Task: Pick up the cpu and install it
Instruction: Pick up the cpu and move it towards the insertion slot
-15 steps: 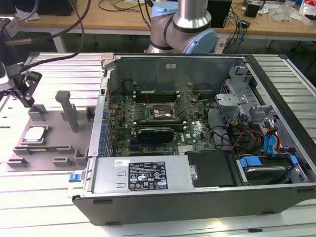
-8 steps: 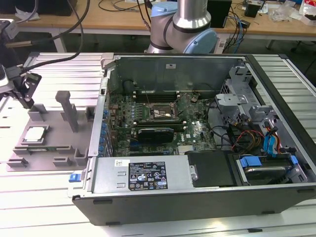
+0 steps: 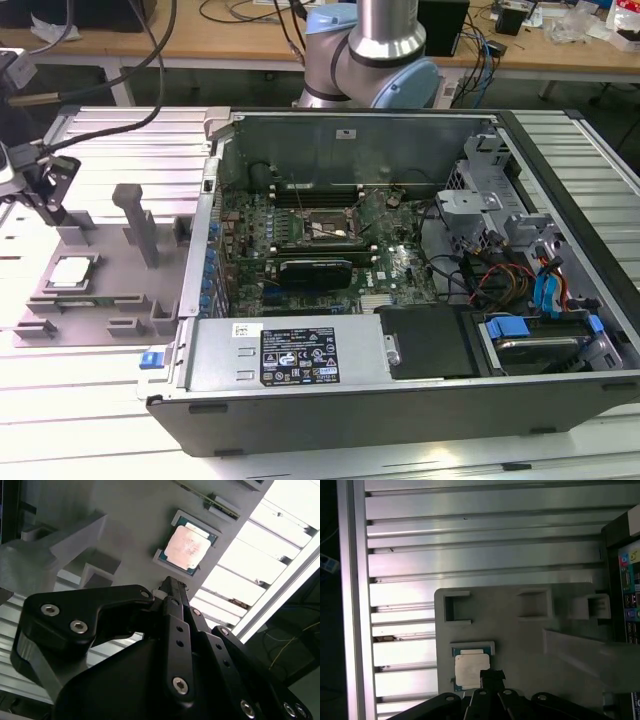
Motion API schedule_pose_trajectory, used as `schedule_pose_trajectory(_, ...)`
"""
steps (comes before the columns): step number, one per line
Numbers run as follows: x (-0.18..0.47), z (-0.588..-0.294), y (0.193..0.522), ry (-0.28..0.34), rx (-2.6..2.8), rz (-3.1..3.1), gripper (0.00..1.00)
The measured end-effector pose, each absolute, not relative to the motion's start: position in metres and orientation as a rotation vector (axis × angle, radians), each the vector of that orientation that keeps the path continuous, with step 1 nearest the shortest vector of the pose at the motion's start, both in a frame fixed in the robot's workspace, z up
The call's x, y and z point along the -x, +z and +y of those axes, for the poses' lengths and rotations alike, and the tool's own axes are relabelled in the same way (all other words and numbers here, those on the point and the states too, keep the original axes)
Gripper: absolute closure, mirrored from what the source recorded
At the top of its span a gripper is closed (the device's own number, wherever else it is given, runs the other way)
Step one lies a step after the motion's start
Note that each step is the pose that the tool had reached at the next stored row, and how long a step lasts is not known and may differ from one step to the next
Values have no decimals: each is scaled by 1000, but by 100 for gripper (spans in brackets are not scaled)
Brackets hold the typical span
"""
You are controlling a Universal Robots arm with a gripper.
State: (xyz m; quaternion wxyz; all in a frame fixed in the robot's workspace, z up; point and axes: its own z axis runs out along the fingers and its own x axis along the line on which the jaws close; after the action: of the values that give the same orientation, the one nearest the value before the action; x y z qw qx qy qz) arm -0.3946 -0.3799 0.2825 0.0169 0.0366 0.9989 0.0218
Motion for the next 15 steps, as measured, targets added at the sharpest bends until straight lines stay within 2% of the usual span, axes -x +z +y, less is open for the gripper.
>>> schedule_pose_trajectory(15,401,-398,255,68,-114,3105,89)
